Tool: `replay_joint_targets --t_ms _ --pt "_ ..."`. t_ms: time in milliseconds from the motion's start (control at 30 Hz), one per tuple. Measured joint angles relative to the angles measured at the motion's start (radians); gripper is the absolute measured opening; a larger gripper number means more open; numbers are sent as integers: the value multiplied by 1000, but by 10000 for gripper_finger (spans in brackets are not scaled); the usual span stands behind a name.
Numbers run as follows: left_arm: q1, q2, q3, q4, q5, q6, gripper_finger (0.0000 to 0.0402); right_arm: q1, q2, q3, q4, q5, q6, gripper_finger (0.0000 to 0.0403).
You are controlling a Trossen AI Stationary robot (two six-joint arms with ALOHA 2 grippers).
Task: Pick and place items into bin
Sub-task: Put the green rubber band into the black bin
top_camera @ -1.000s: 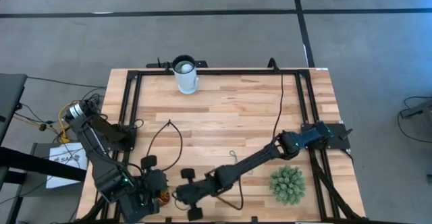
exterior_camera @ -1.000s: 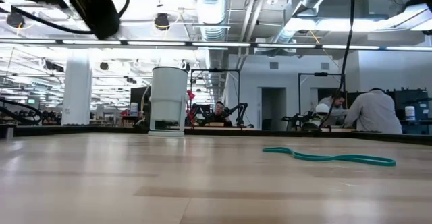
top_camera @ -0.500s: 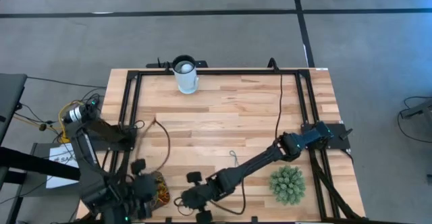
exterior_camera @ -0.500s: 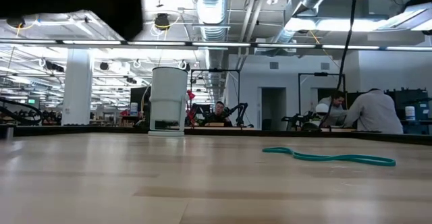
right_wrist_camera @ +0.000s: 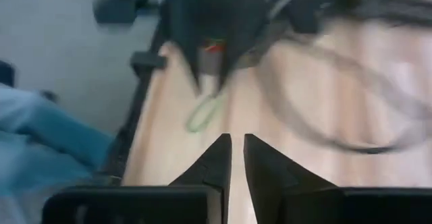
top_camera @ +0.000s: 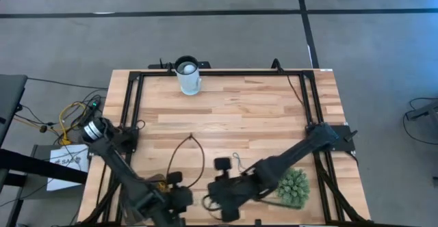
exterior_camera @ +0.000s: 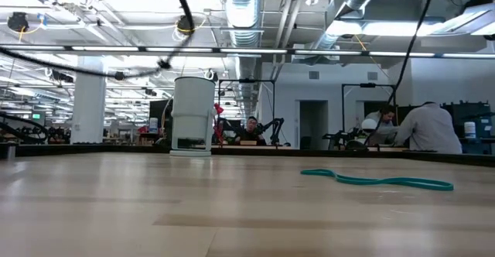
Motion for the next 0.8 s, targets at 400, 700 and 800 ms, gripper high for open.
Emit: replay_joint_targets --t_ms 400,700,800 --pt "97 162 0 111 248 319 112 118 -173 0 -87 205 69 16" --pt "111 263 1 109 297 362 143 151 -156 -22 -90 222 74 15" --pt "114 265 3 94 265 369 144 147 -156 -19 -81 229 95 15"
